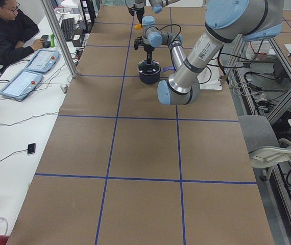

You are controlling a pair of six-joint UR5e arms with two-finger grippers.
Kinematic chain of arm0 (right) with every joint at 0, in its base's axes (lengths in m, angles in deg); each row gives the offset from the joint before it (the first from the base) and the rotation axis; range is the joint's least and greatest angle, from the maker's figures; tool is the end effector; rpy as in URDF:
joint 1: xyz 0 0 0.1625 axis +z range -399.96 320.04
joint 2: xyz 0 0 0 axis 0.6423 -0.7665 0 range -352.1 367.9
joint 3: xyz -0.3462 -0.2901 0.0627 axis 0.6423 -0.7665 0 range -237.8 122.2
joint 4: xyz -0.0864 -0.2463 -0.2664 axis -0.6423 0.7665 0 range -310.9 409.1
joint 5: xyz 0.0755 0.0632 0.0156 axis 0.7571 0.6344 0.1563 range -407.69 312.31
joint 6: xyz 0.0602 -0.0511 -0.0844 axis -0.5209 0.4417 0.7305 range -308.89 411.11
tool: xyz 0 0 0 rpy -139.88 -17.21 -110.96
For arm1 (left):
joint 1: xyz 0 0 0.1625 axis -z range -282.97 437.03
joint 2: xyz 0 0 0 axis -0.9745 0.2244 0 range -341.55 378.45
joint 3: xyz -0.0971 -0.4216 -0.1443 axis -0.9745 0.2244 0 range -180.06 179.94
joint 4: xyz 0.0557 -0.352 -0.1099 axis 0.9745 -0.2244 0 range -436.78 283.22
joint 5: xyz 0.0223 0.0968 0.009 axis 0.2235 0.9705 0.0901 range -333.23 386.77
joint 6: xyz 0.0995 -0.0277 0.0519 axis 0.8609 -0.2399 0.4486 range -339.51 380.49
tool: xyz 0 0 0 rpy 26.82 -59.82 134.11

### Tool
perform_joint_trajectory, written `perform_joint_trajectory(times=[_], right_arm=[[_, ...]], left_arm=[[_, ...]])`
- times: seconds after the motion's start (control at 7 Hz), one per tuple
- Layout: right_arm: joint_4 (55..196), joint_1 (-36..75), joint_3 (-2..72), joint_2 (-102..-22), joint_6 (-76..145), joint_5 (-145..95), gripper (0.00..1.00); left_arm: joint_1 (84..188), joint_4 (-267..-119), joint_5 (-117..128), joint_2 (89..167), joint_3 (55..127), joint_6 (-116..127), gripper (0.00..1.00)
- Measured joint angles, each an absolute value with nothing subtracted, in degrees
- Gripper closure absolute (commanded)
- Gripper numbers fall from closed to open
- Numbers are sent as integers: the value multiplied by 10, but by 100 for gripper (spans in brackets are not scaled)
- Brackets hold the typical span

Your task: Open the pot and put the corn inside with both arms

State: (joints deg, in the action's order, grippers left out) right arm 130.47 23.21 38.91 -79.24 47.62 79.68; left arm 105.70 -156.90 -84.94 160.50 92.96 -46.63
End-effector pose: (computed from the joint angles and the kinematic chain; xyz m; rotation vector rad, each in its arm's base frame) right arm -0.1645 -0.4654 0.6163 0.1277 -0.7114 -0.4932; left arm 0.5757 -0.4179 0.1623 0.0155 0.8570 0.0547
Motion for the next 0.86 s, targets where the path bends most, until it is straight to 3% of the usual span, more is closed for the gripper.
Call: perform_joint_trajectory(times=[0.57,0.86], right_arm=[[1304,197,408,-743,383,840,73],[1304,137,438,-691,252,845,73]], left_arm=[[1078,-1568,-853,1598,951,-462,32],[1110,-1564,-880,1556,996,-427,32]])
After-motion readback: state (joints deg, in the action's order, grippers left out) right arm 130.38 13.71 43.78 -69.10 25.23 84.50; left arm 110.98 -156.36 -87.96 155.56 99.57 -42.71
